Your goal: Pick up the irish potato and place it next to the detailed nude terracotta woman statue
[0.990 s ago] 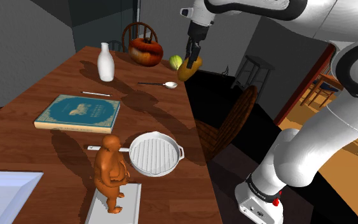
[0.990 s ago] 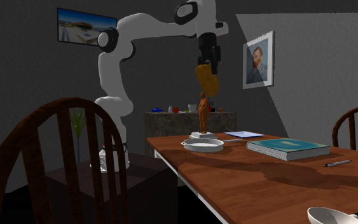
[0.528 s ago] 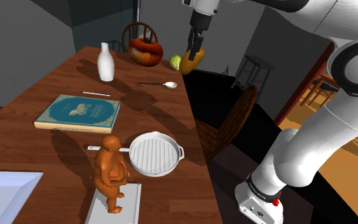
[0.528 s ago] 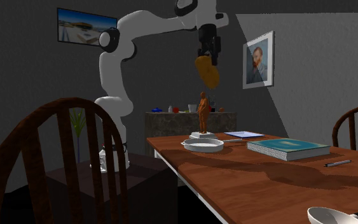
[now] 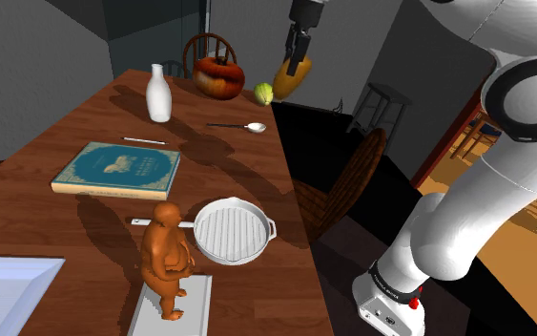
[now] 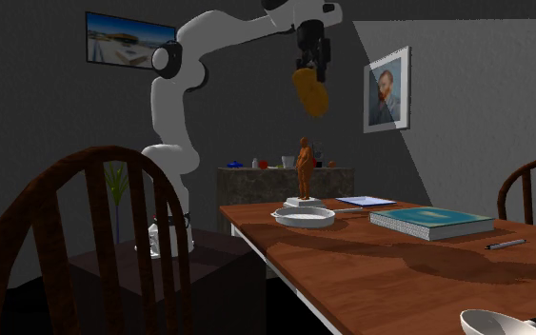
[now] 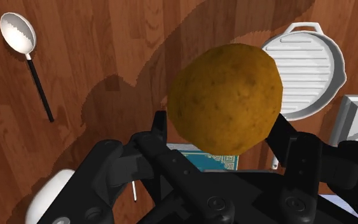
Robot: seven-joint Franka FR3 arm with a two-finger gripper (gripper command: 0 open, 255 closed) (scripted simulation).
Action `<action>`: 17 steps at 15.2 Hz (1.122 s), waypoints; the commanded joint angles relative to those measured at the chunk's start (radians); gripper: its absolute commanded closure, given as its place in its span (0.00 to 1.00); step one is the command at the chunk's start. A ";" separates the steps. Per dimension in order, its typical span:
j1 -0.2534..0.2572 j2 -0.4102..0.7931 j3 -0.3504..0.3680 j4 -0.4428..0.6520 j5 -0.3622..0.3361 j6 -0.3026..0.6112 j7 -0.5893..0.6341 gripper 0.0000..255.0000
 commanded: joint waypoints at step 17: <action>0.130 -0.349 0.241 -0.330 0.046 -0.024 0.367 1.00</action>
